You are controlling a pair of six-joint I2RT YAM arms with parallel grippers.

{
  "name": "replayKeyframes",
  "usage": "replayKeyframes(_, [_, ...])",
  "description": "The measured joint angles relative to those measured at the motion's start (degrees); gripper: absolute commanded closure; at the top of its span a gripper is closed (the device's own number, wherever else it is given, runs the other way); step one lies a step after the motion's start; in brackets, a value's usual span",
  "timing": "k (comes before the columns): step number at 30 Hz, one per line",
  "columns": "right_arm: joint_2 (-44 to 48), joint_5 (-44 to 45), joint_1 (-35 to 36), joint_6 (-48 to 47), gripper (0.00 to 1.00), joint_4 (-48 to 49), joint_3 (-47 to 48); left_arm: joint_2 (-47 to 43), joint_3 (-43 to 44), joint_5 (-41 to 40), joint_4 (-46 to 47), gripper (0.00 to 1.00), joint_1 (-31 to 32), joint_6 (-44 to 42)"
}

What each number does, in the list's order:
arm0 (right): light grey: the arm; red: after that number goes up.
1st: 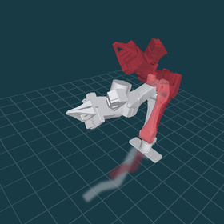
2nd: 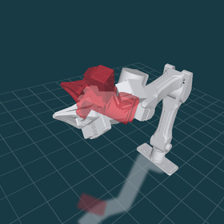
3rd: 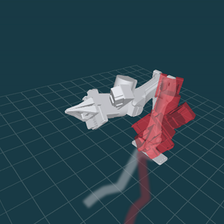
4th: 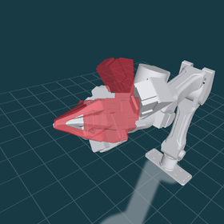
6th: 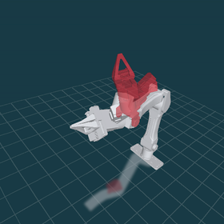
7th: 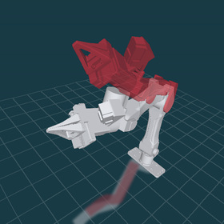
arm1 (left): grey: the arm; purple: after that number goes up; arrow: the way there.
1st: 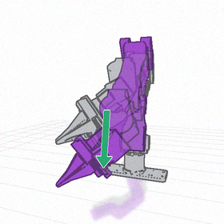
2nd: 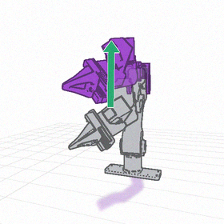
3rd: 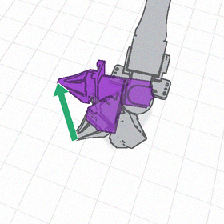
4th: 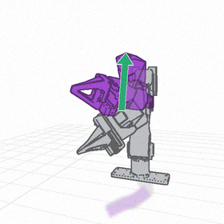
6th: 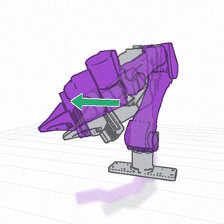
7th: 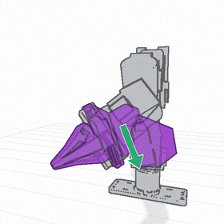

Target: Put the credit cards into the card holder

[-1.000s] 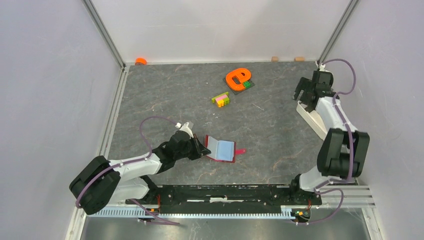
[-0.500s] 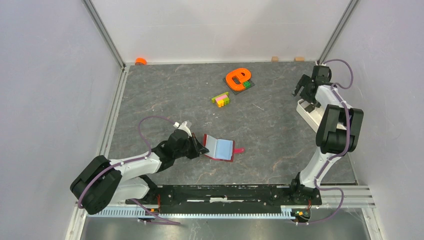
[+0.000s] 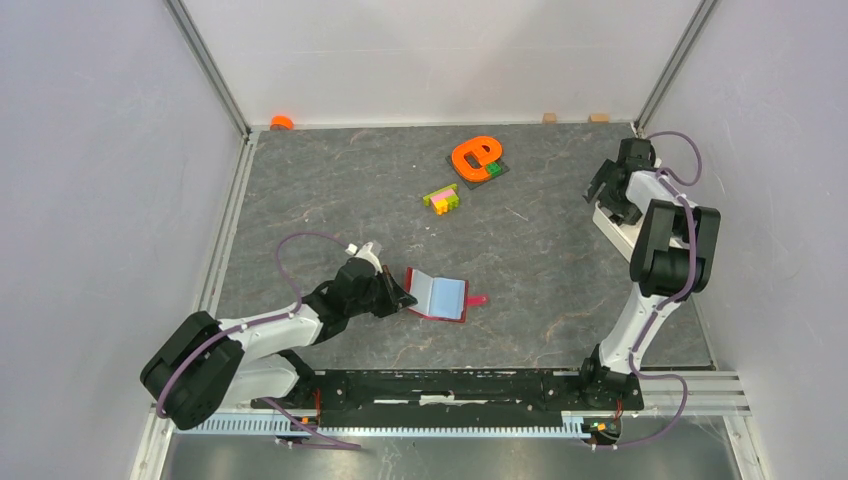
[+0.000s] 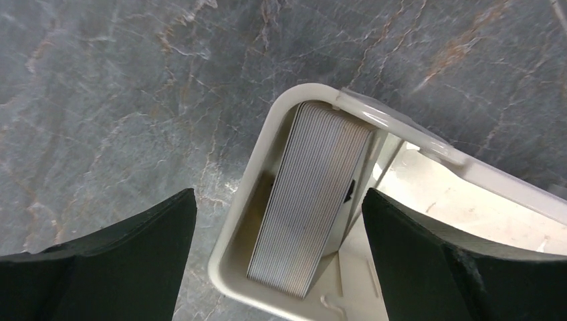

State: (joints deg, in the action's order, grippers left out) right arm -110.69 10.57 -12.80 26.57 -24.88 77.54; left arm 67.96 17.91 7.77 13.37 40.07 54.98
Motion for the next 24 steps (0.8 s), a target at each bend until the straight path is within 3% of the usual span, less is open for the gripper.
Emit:
replayKeyframes(20, [-3.3,-1.7,-0.1,0.6,0.11,-1.5,4.4,-2.3,-0.1,0.0,-1.1,0.98,-1.1,-0.7])
replayKeyframes(24, [-3.1,-1.7,-0.1,0.4,0.17,-1.6,4.5,-2.4,-0.1,0.1,-1.1,0.98,-1.2,-0.7])
